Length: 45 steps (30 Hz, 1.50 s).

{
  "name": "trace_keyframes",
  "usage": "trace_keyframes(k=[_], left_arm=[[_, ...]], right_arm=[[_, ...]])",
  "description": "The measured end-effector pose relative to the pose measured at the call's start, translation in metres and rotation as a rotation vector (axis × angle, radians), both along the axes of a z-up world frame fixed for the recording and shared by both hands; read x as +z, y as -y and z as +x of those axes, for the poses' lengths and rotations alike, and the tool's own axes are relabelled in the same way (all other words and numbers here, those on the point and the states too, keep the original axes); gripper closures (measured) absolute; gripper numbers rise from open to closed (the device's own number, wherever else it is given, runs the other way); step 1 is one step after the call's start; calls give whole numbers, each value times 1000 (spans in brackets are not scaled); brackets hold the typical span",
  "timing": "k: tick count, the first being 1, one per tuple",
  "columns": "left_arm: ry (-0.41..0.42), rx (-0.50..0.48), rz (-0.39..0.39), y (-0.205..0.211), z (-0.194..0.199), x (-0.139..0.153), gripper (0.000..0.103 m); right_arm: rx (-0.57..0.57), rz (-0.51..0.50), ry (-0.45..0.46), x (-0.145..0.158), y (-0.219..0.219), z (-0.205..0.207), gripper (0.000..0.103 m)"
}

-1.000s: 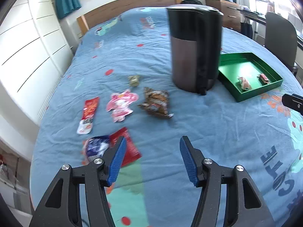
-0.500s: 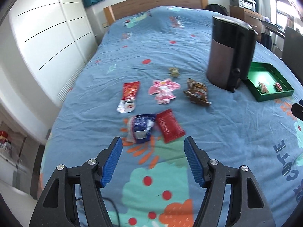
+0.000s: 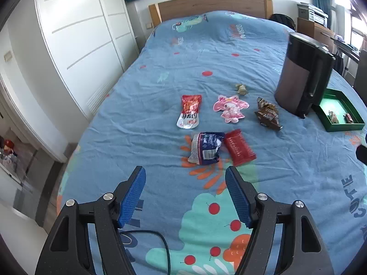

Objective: Organize snacks
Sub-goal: 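Withdraw both open tools back toward the remaining snacks, then grasp the blue chip bag with the left tool while the right tool grasps the red wafer bar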

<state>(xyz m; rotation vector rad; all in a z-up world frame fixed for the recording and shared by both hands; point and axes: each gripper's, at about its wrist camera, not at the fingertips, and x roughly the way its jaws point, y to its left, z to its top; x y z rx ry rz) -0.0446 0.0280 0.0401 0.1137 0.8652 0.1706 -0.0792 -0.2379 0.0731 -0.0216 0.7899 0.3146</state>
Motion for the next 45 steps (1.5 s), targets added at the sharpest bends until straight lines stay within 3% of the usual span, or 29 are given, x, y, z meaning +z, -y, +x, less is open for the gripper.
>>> trace_keyframes(k=[8,23,45], left_arm=[[-47,13,-52,-18,15,-25,36],[-138,-35,-63,-17,51,-61,36],[-271,-129,-81,-10,151,-119,35]], right_arm=[[41,-29,-54,-22,-26,17,0],[95,-35,-155,-68,-56,51,0],[175,-74,-260,-122,-106,103,0]])
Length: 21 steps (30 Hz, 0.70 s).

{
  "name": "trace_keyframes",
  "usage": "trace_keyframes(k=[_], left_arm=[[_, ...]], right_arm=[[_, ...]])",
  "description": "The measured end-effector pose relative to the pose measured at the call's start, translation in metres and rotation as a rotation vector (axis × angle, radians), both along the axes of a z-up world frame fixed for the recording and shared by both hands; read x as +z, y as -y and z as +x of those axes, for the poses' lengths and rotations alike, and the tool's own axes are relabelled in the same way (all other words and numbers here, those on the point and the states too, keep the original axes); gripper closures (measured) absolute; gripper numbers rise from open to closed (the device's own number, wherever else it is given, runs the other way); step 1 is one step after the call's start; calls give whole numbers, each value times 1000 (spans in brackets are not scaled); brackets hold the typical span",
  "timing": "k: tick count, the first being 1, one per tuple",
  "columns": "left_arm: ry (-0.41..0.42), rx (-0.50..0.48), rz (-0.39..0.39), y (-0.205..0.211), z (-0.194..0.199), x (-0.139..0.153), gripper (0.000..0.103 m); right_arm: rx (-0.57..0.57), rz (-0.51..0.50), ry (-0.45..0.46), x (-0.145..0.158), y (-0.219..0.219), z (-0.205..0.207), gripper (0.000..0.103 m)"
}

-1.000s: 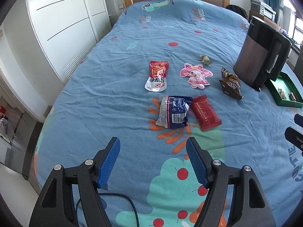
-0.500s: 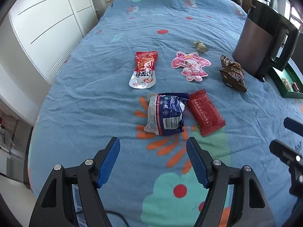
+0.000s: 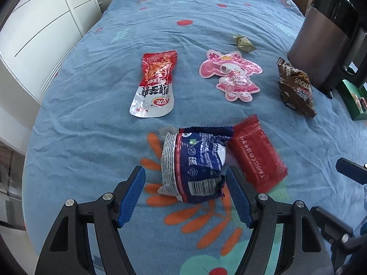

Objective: Organize snacks
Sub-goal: 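Grasp the blue chip bag with the left tool while the right tool grasps the red wafer bar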

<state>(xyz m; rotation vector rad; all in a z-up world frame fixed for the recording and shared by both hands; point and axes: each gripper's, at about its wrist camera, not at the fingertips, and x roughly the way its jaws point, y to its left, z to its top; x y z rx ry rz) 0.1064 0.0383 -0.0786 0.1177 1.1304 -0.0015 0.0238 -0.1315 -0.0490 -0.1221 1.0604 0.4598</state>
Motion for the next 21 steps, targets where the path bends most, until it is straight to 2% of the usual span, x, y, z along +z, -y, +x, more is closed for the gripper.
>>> trace_keyframes(k=[9,15,21], left_arm=[[-61,5,-30,-23,26,-27,35],[-65,20,-75,-49,31,-36,36],[-67,7,-91,-53,35,-41,43]], right_arm=[[47,-35,-34,-26,-41,29,0],[59,-46,-57,-41,-63,50,0],[60,-64,-70,-55,-79,63,0]])
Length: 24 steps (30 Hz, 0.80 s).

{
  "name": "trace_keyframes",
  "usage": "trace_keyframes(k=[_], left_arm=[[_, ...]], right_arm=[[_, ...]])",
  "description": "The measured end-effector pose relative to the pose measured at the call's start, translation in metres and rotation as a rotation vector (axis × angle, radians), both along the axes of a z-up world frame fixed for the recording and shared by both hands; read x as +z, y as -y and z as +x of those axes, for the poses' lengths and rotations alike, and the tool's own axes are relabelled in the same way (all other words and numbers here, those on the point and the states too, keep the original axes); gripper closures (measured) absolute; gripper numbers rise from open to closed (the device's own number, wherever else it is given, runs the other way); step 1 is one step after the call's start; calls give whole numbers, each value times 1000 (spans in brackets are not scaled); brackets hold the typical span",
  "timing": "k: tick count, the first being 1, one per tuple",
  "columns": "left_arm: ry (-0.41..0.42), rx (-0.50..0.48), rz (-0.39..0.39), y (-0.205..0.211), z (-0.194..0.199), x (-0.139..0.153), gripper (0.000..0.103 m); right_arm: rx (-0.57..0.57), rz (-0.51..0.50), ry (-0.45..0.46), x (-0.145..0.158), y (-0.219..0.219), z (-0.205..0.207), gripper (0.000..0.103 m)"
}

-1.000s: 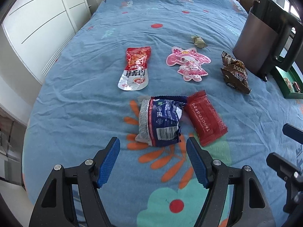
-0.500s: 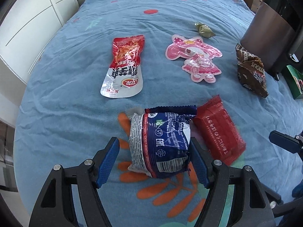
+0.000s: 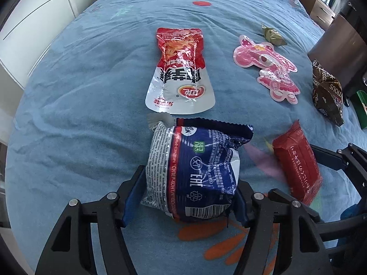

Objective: Organize snacks

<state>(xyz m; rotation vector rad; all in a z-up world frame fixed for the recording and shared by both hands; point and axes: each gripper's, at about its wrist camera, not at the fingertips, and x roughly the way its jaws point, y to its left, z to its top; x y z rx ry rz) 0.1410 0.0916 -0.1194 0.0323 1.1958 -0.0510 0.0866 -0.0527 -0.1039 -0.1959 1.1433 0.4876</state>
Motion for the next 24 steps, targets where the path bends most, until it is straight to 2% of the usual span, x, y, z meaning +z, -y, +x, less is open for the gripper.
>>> trace_keyframes(k=[9,14,24], left_arm=[[16,4,8,2,4,-3,49],[28,10,19,6,1,0,54],[29,29,3,12,-17,12,56]], right_arm=[[-32,2,-2,-3,5,9,0],[-29,17,0,3,11,8,0],[-39,14,22,26,18,-2,0]])
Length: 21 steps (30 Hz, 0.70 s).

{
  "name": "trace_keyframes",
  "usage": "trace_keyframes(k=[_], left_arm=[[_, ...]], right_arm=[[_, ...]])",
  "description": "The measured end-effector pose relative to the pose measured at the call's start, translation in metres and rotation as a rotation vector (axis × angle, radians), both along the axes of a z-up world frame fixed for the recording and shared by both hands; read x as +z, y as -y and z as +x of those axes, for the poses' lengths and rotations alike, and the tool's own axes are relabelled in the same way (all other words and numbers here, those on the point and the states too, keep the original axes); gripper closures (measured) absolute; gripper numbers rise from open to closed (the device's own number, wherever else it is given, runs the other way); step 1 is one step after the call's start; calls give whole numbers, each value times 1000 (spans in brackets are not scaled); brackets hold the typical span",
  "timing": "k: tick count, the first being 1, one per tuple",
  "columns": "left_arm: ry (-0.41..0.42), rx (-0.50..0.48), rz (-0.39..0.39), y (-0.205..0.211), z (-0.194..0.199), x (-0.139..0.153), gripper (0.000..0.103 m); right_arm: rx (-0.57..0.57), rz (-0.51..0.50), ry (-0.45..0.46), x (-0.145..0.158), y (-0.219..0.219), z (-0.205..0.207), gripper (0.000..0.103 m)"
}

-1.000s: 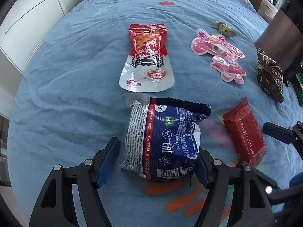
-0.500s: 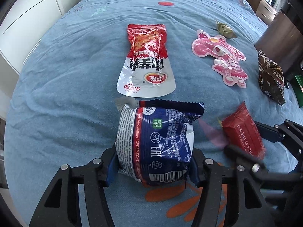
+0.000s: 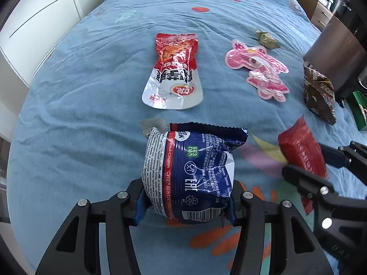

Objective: Organize snacks

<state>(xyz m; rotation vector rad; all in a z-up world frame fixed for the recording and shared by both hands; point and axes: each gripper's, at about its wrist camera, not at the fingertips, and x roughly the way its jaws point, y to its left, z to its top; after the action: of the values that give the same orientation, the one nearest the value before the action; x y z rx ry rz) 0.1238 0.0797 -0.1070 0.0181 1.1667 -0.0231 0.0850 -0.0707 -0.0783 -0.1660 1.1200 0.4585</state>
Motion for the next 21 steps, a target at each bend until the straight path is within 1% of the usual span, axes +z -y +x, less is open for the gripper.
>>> trace_keyframes(k=[4,8,11,21], left_arm=[[5,4,-24,2,-14,9,56],[15,0,-31,7,-28,18,56],[23,3,-52,11,-40,27,56],[52,-2,-76,32,-75,51,56]], right_arm=[[-16,11,20,15,7,-8,0],[-27,12,41,29,17,-24,0],[-49,23,51,39,28,-32,0],[-109,41,106,72,66,-68,0]])
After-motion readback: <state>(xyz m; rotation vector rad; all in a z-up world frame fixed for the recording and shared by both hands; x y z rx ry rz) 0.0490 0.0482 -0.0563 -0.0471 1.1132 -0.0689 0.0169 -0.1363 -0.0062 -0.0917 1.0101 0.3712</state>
